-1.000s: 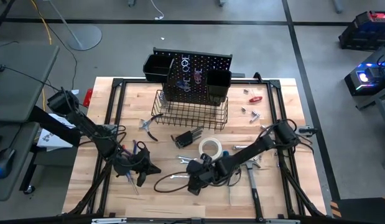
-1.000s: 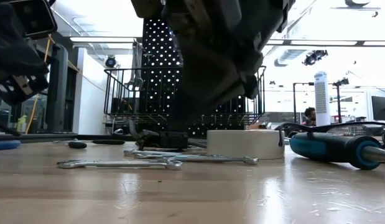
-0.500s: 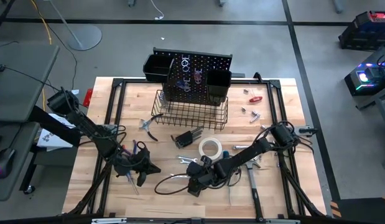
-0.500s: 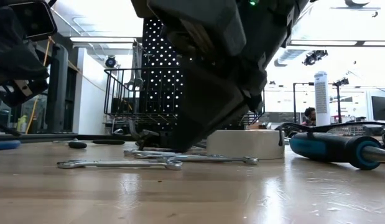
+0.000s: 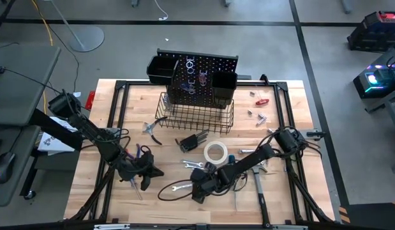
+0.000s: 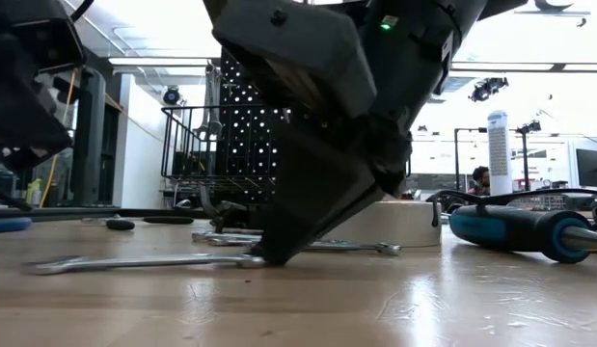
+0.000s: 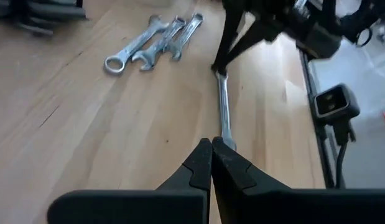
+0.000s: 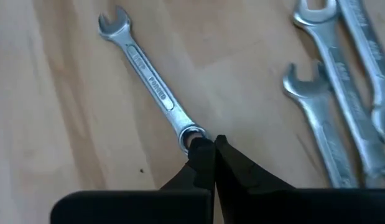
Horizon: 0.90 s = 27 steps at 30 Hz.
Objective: Hang tools onto peg board
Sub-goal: Hang the wrench on the peg board
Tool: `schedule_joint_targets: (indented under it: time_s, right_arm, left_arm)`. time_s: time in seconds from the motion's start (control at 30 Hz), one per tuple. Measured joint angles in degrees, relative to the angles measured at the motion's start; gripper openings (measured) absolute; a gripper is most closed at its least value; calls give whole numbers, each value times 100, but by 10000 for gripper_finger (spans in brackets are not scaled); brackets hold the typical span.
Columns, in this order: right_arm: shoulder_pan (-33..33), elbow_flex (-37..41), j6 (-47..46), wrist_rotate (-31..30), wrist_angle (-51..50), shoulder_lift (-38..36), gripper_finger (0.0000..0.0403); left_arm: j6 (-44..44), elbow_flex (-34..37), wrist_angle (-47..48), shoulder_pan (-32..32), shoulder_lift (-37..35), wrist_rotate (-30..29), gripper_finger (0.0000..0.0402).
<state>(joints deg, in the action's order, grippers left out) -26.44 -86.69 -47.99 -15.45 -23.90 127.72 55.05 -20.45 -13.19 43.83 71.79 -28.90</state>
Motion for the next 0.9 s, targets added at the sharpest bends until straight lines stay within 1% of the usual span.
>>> schedule_joint_targets:
  time_s: [0.1, 0.3, 0.43, 0.6, 0.73, 0.9]
  right_arm:
    - [22, 3, 21, -54, -217, 4, 0]
    - [122, 9, -9, 105, -188, 105, 0]
    - [131, 9, -54, 186, -126, 170, 0]
    - [125, 9, -123, 110, -106, 181, 0]
    - [125, 9, 43, 102, -109, 185, 0]
    - [131, 6, -10, 218, -68, 232, 0]
  left_arm:
    - [-14, 0, 48, 0, 0, 146, 0]
    - [-18, -61, 81, 4, 194, 322, 0]
    - [-254, -342, 168, 4, 693, 475, 0]
    - [-886, -899, 286, -15, 1472, 633, 1]
    - [-924, -1344, 667, -46, 1947, 694, 9]
    - [-927, -1651, 891, -46, 2279, 696, 27]
